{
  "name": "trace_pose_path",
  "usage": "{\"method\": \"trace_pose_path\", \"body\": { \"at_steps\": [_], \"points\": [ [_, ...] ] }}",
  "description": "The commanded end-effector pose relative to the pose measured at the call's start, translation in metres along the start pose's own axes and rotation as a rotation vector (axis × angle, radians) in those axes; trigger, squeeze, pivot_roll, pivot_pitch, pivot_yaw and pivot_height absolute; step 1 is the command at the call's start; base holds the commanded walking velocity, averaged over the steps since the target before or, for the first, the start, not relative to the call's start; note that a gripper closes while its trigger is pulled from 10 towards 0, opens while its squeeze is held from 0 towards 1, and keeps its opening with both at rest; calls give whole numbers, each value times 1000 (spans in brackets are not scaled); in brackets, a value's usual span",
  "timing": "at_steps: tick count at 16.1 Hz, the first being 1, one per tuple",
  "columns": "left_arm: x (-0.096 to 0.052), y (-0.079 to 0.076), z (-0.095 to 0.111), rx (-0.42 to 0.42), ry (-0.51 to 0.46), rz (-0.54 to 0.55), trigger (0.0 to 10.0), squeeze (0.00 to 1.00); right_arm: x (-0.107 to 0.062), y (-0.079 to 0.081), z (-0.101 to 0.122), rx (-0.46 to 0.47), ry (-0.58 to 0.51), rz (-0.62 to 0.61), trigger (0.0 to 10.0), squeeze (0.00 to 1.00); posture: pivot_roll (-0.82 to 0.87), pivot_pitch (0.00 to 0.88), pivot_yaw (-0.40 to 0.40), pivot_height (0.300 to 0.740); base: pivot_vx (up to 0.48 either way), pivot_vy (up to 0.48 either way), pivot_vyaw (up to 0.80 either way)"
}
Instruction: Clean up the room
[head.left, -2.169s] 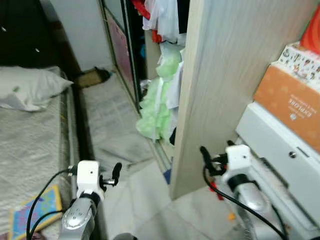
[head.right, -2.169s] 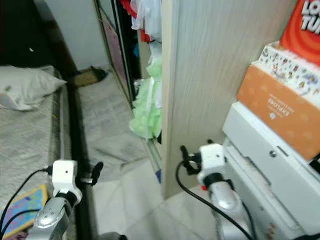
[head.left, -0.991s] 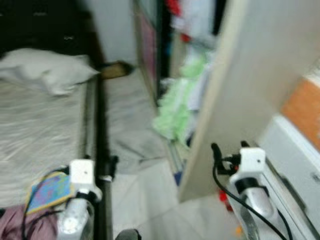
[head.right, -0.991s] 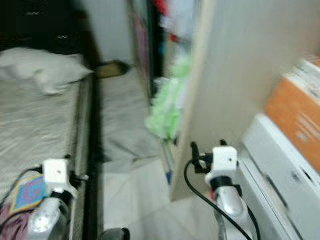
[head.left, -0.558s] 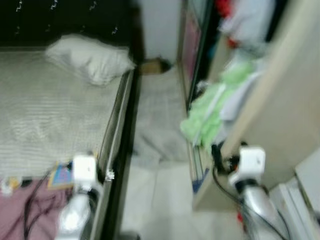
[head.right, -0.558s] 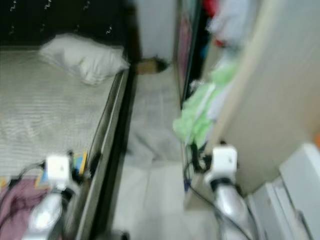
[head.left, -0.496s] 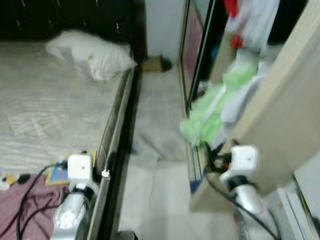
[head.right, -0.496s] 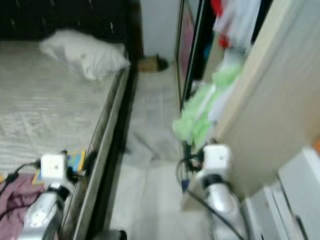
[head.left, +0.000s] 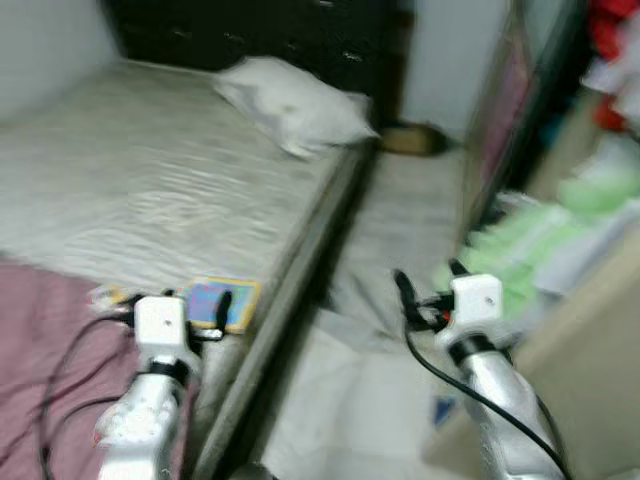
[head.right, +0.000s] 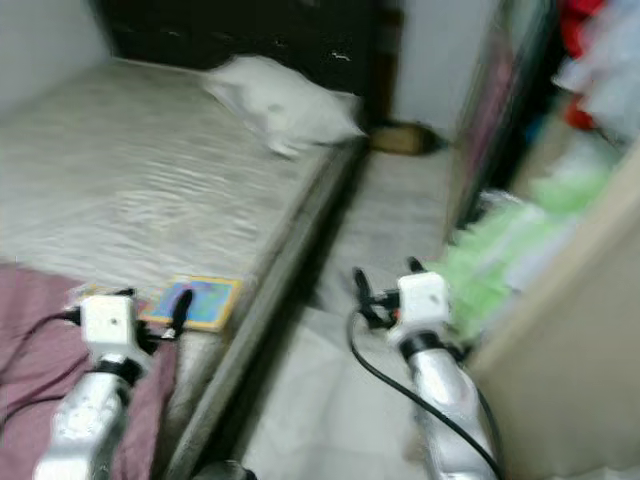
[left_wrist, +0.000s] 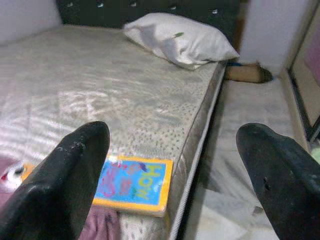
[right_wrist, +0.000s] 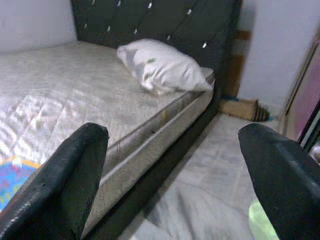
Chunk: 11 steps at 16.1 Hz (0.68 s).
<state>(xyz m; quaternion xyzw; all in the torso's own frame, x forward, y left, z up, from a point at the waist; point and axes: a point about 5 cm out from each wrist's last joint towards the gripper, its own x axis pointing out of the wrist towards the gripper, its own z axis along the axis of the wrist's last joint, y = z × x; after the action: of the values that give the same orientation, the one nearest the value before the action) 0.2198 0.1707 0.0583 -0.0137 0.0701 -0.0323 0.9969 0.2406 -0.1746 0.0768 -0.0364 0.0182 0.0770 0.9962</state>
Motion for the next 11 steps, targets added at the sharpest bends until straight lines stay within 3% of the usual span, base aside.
{"method": "trace_pose_path", "body": {
  "at_steps": [1,11],
  "points": [
    [-1,0,-1,15,9,-2,10000,0,0,0,-1,11,0,-3,10000,0,-28,0,0,740,0,0,788],
    [2,-5,1,-7,2,-33,10000,0,10,9,7,30,-40,22,10000,0,-29,0,5,740,0,0,789]
  ]
}}
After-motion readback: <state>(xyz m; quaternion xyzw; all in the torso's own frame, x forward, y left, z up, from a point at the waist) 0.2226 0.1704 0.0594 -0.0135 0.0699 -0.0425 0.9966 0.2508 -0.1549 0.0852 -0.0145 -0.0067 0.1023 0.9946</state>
